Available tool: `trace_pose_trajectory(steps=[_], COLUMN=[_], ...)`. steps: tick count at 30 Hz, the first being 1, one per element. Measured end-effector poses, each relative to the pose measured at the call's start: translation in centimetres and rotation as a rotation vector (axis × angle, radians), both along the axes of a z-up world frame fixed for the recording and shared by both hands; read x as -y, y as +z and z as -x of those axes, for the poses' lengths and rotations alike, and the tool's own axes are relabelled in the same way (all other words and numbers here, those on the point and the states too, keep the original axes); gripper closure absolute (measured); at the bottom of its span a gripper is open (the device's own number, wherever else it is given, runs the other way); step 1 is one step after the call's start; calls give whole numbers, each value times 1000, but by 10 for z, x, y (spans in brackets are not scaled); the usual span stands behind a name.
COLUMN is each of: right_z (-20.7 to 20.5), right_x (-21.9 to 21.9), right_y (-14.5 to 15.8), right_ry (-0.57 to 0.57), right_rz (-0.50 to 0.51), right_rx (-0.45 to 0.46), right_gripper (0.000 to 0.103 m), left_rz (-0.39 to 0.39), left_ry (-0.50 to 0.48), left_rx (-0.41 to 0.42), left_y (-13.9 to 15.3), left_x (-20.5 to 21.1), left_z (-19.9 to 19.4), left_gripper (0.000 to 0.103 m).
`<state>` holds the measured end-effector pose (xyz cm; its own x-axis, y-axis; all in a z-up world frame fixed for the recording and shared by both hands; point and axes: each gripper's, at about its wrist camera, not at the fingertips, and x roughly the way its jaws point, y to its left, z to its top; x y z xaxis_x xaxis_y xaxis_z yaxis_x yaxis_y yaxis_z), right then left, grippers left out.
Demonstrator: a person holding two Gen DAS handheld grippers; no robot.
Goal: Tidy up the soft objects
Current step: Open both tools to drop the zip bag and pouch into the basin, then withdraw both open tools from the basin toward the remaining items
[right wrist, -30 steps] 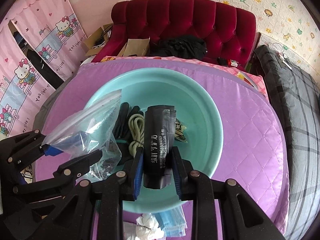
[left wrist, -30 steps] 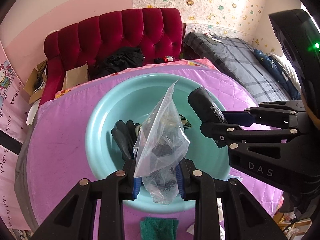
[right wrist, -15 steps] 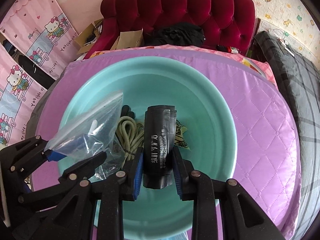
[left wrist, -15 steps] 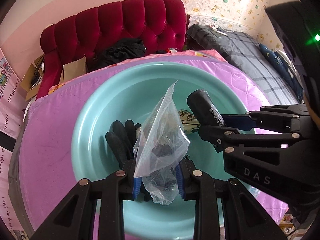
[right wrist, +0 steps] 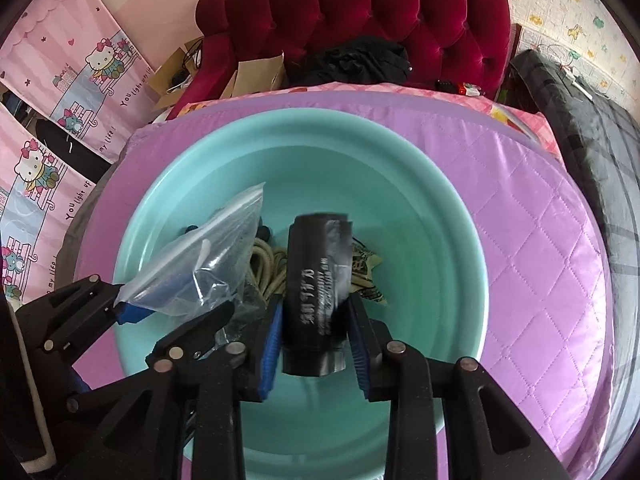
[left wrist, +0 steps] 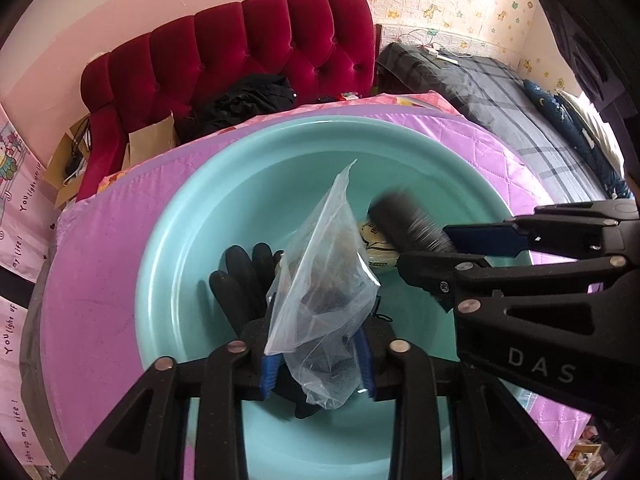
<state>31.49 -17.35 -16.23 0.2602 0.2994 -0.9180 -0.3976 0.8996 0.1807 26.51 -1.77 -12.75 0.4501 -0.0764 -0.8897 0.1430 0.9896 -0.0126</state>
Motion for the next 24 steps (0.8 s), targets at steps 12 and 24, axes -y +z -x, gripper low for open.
trace_pose_trajectory(steps=[12, 24], right_z=[7, 36], right_x=[4, 13], right_y=[17, 35], right_ry=[-40, -39], right_rz=[43, 45], right_rx=[83, 129], right_gripper=[6, 0], left_rz=[-58, -55], left_ry=[63, 62], left_rx=[43, 74], left_y=[5, 25], left_x=[-10, -11], left_z=[11, 46], left_gripper=[0, 0])
